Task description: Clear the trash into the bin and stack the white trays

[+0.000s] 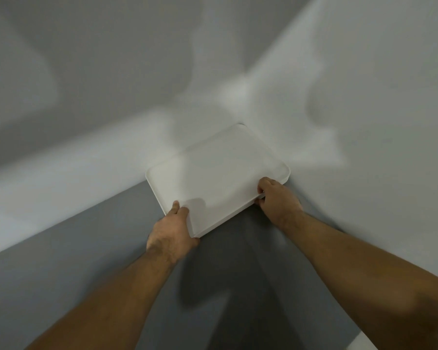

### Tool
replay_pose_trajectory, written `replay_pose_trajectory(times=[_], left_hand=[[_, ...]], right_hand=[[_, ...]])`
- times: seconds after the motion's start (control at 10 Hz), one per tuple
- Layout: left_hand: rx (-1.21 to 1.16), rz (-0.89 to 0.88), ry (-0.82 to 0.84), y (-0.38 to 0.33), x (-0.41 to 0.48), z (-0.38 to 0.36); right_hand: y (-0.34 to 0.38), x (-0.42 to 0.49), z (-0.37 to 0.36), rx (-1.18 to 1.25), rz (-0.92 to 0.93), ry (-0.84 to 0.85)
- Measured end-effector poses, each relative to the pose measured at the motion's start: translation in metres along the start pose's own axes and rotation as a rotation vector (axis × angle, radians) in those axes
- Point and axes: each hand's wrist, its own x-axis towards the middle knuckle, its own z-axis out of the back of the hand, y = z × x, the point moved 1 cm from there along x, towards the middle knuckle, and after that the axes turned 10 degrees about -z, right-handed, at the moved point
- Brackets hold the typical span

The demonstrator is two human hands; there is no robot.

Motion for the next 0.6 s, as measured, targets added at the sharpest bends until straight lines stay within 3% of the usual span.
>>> replay_pose_trajectory(times=[0.3,0.4,0.6], left_hand=[[-0.001,-0.034,0.059,0.005,0.001,0.001],[0.029,-0.083,0.097,0.012,-0.004,0.002],[0.244,-0.194,0.012,0.018,-0.034,0.011]], right_hand=[[-0.001,-0.016,-0.006,-0.113,-0.014,0.170],[-0.004,-0.033,-0.007,-0.113,-0.034,0.170],[0.003,-0.087,0.017,-0.043,-0.116,0.037]])
